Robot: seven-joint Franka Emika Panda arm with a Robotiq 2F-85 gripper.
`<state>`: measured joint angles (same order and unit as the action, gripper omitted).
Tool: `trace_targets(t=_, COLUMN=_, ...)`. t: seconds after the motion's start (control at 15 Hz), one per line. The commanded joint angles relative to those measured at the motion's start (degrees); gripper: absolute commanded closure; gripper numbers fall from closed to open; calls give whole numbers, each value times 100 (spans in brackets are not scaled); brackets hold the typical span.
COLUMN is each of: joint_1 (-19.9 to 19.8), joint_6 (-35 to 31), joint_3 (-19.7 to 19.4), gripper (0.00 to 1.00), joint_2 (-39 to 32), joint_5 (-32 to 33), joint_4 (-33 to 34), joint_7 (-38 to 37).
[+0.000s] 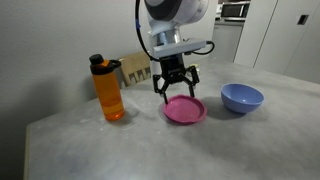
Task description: Pick up the plastic lid from the table and put it on the bowl
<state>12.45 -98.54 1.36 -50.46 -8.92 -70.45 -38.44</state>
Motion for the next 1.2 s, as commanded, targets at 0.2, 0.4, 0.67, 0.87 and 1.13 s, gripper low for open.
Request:
trace_targets(t=0.2, joint_1=48, joint_6=182, joint_3=-101, gripper=0, joint_2=-731, joint_5=451, joint_4=994, joint_7=295)
trace_targets(t=0.4, joint_1=-13, joint_6=136, joint_3=-65, gripper=0, joint_2=-1037, joint_5=373, joint_4=1341, joint_7=418)
trace_targets(t=0.67, joint_1=-48, joint_6=213, joint_3=-104, gripper=0, joint_2=-1435, joint_5=379, joint_4=1768, joint_7=472)
trace_targets(t=0.87, joint_1=-37, joint_6=315, joint_3=-141, gripper=0, joint_2=-1660, joint_5=402, joint_4=2059, joint_7=400)
trace_targets(t=1.13, joint_1=-7, joint_6=479, joint_3=-128, gripper=0, joint_2=-1832, joint_5=398, joint_4=2440, joint_7=376)
